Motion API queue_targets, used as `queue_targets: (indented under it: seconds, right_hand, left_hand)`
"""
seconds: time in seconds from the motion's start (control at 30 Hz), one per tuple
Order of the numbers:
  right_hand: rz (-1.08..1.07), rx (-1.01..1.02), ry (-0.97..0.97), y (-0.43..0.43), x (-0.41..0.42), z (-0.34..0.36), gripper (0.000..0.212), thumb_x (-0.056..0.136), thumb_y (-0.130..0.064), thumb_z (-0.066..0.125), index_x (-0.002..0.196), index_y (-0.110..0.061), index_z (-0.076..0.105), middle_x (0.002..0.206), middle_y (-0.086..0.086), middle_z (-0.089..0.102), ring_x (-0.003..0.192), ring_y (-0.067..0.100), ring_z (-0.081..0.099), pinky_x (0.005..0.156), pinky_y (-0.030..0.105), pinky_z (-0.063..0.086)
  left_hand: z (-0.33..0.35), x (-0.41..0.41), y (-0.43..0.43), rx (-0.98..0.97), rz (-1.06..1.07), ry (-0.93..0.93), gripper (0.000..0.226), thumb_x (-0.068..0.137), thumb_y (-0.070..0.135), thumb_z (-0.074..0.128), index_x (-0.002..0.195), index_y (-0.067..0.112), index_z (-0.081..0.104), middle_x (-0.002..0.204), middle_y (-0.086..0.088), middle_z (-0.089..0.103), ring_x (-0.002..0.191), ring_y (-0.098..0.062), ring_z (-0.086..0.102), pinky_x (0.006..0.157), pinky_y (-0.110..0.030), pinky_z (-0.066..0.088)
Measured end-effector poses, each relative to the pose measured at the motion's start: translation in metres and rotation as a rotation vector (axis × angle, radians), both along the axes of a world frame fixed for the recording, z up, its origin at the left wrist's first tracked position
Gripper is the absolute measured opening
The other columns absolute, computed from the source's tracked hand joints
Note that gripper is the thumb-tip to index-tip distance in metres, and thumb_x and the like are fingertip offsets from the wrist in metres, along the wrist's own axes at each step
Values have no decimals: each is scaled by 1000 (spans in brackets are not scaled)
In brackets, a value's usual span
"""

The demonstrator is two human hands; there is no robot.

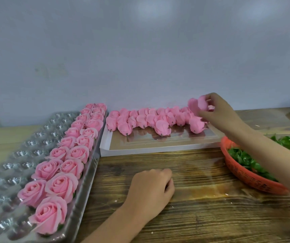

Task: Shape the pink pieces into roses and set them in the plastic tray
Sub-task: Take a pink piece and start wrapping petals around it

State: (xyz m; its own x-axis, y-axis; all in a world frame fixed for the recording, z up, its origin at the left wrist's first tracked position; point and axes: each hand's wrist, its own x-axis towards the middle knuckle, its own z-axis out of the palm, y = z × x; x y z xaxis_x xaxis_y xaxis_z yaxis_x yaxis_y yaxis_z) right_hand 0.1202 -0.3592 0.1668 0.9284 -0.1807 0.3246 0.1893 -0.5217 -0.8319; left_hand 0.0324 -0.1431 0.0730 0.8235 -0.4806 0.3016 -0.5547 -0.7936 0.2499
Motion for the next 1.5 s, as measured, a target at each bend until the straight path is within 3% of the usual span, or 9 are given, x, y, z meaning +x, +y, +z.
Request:
queue_targets:
  seconds: [0.1,0.23,0.4,0.57,0.73,0.93,1.1,1.2,1.5]
  right_hand:
    - [209,243,14,27,-40,-9,36,84,-13,72,114,-21,55,114,-4,63,95,14,68,88,43,58]
    - [385,269,77,52,-82,-47,46,82,-22,73,121,-36,53,120,-17,64,104,2,68,84,21,55]
    - [415,406,8,69,-94,-90,45,90,6,64,123,-23,53,120,3,66,105,17,69,83,25,54]
    - [451,324,-13,68,-93,-101,57,89,7,64,130,-30,47,120,-10,67,109,9,66,87,18,50]
    - [501,279,-5,68,-92,-102,58,91,2,65,136,-31,45,127,-10,65,120,10,61,100,24,48]
    - [512,214,57,69,-90,-103,60,89,-26,67,142,-36,42,134,-16,60,124,3,56,108,35,46]
    - [555,156,59,71,-90,-103,65,85,-43,63,144,-42,36,136,-29,55,128,-7,50,110,26,42]
    - [546,131,-17,72,-90,-103,51,92,-30,67,136,-45,45,130,-28,56,127,-2,51,104,19,43]
    - [479,254,-103,71,-90,-104,41,89,-10,71,124,-29,62,103,-3,67,95,18,64,89,28,49]
  left_hand:
    - [-2,2,1,-73,44,33,35,96,38,45,64,25,38,56,9,45,53,-6,47,57,-17,38]
    - [-1,3,3,-203,79,123,31,92,42,51,64,31,43,54,11,49,54,-4,48,58,-14,37]
    - [-1,8,3,-390,113,221,8,79,39,66,82,32,62,59,33,51,54,5,48,46,-13,25]
    - [-1,11,4,-490,100,291,17,77,36,69,93,32,66,57,31,54,53,5,50,51,-17,32]
    - [0,12,4,-528,128,323,27,73,38,73,97,37,61,62,33,57,57,7,52,51,-12,33]
    - [-3,16,5,-657,137,359,44,68,40,80,108,36,60,94,14,67,88,-1,63,77,-31,56]
    - [-5,17,5,-768,144,383,37,71,42,77,104,38,61,87,14,67,75,-2,63,61,-19,48]
    - [-6,17,5,-790,162,393,34,78,39,73,108,37,59,88,12,67,72,-3,61,61,-18,45]
    - [-4,14,7,-778,160,367,36,77,29,69,108,40,54,94,23,63,82,6,60,62,-10,44]
